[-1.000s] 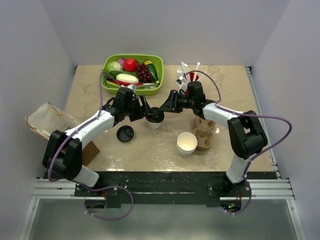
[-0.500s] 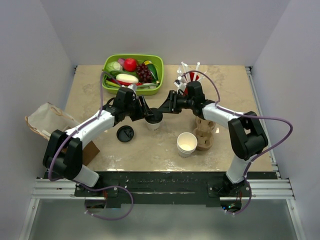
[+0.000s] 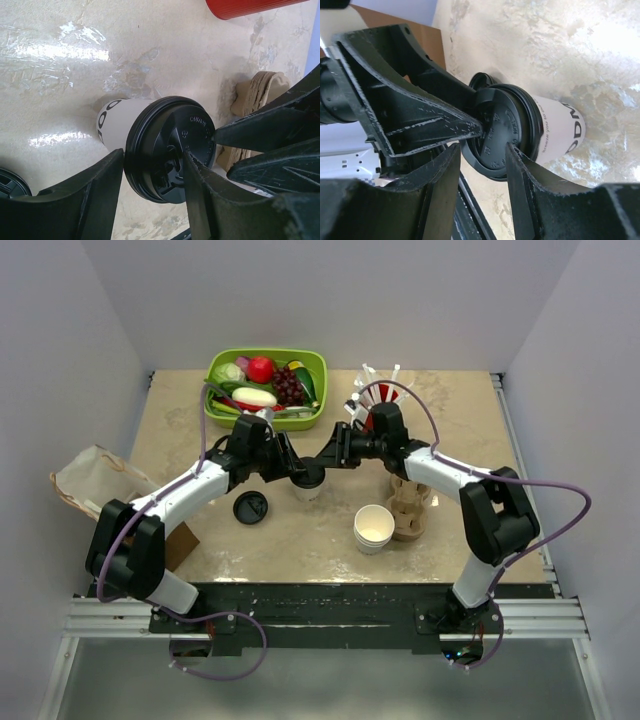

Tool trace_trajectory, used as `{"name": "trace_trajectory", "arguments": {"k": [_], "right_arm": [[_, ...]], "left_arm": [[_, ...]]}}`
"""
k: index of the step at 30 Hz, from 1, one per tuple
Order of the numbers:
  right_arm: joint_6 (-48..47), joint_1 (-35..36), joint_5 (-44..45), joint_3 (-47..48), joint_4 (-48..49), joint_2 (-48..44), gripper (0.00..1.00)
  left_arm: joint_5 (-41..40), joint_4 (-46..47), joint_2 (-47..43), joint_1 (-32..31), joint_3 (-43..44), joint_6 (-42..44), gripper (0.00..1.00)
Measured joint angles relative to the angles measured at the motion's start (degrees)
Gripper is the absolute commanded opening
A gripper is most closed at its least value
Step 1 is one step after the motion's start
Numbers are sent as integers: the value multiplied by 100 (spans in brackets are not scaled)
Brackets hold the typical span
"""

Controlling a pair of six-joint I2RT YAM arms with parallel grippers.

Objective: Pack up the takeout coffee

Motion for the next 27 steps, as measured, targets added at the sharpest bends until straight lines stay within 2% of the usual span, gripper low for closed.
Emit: {"name": "trace_trajectory", "arguments": {"k": [7, 14, 21, 27], "right_arm": [[-459, 31, 299, 234, -476, -15, 49], [-876, 33, 704, 402, -872, -350, 59], [-1134, 92, 1156, 474, -1325, -345, 63], [-1152, 337, 1309, 544, -1416, 24, 63]], "left_arm": [[-160, -68, -39, 0, -42, 4, 60], [-234, -83, -256, 0, -52, 4, 66], [-190, -48, -352, 7, -227, 4, 71], [-107, -7, -350, 17, -415, 2, 69]]}}
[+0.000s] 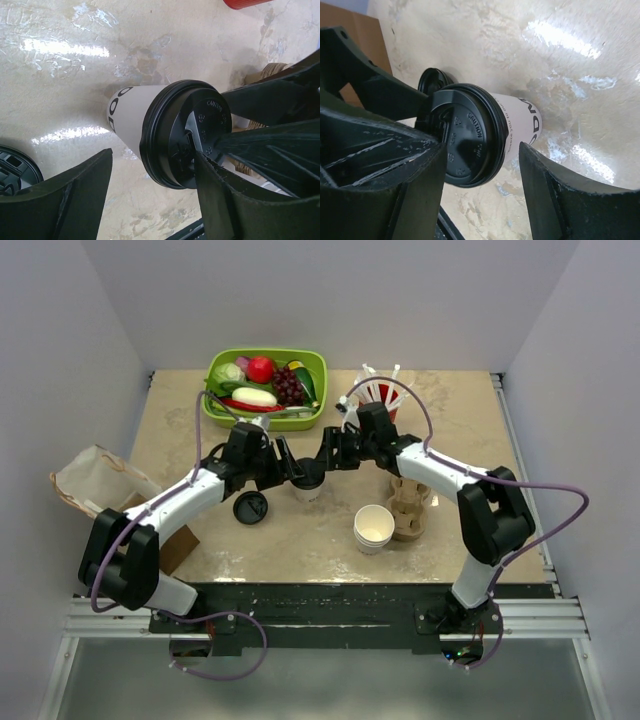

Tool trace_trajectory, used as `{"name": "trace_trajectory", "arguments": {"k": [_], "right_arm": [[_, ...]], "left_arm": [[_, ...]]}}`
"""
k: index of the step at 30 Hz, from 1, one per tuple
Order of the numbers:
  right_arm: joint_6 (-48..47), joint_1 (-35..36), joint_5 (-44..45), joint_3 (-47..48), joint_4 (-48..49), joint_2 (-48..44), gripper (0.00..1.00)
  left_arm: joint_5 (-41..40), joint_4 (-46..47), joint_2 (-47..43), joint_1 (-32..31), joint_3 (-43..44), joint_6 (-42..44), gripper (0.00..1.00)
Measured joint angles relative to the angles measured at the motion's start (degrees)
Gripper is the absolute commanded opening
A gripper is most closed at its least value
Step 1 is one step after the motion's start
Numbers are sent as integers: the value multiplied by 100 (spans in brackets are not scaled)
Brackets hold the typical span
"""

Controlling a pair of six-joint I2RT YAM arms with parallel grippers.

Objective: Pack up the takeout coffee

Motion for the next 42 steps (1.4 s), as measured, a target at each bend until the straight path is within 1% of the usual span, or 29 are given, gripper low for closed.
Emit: {"name": "trace_trajectory", "arguments": {"k": [5, 12, 18, 25, 30, 34, 42], "right_arm": [[74, 83, -2, 0, 0, 170, 58], [223, 103, -4, -140, 192, 170, 51], [278, 111, -48, -339, 586, 168, 49], [-79, 192, 50, -763, 1364, 50, 48], [-238, 249, 227, -1029, 1812, -33, 48], [-249, 295, 422, -1054, 1888, -24, 46], [-151, 385, 831, -872, 1749, 74, 46]], "left_arm": [[212, 258, 11, 72, -162, -28, 63], [420, 673, 11, 109, -380, -186, 52], [415, 885, -20, 114, -522, -284, 52], [352, 1322, -225, 116, -929, -304, 49], [282, 1628, -341, 114, -1163, -308, 48], [114, 1698, -350, 114, -1182, -302, 45], [-302, 1749, -380, 37, -1193, -297, 45]]}}
